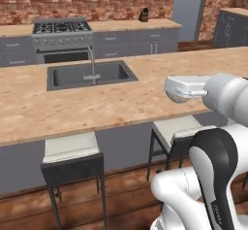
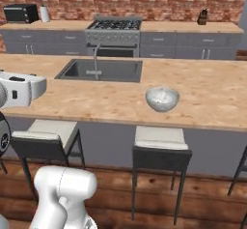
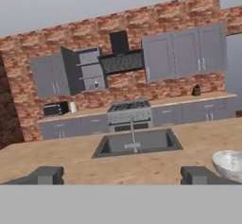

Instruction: There is a bowl on the dining counter. Grab a lemon wedge from the fridge and place it in the bowl. Then get the liquor bottle and glass cup from the cabinet and place them next to the bowl.

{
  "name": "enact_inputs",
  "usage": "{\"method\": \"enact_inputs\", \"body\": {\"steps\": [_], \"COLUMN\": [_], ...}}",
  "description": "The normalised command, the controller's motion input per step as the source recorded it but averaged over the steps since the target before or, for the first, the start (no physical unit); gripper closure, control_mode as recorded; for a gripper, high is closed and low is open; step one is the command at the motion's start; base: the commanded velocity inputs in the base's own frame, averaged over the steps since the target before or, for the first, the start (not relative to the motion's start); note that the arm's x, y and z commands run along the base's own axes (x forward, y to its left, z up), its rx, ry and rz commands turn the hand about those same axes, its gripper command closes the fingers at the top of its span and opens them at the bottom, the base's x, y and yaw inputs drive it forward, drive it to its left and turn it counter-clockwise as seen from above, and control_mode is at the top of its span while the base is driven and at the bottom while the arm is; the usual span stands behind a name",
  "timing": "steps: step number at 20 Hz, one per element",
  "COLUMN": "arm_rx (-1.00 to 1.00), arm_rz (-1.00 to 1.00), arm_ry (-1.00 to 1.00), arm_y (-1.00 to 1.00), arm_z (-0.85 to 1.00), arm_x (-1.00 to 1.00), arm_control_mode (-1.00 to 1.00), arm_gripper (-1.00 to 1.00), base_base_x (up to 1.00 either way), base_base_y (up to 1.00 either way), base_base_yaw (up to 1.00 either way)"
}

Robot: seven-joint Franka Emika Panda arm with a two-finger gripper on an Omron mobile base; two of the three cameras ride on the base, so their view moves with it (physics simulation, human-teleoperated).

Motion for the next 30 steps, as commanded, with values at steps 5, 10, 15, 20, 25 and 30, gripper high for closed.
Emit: {"method": "enact_inputs", "body": {"steps": [5, 10, 15, 20, 25, 30], "arm_rx": [0.0, 0.0, 0.0, 0.0, 0.0, 0.0], "arm_rz": [0.0, 0.0, 0.0, 0.0, 0.0, 0.0], "arm_ry": [0.0, 0.0, 0.0, 0.0, 0.0, 0.0], "arm_y": [0.0, 0.0, 0.0, 0.0, 0.0, 0.0], "arm_z": [0.0, 0.0, 0.0, 0.0, 0.0, 0.0], "arm_x": [0.0, 0.0, 0.0, 0.0, 0.0, 0.0], "arm_control_mode": [1.0, 1.0, 1.0, 1.0, 1.0, 1.0], "arm_gripper": [-1.0, -1.0, -1.0, -1.0, -1.0, -1.0], "base_base_x": [0.0, 0.0, 0.0, 0.04, 0.11, 0.15], "base_base_y": [1.0, 1.0, 1.0, 1.0, 1.0, 1.0], "base_base_yaw": [0.0, -0.01, -0.02, -0.04, -0.05, -0.06]}}
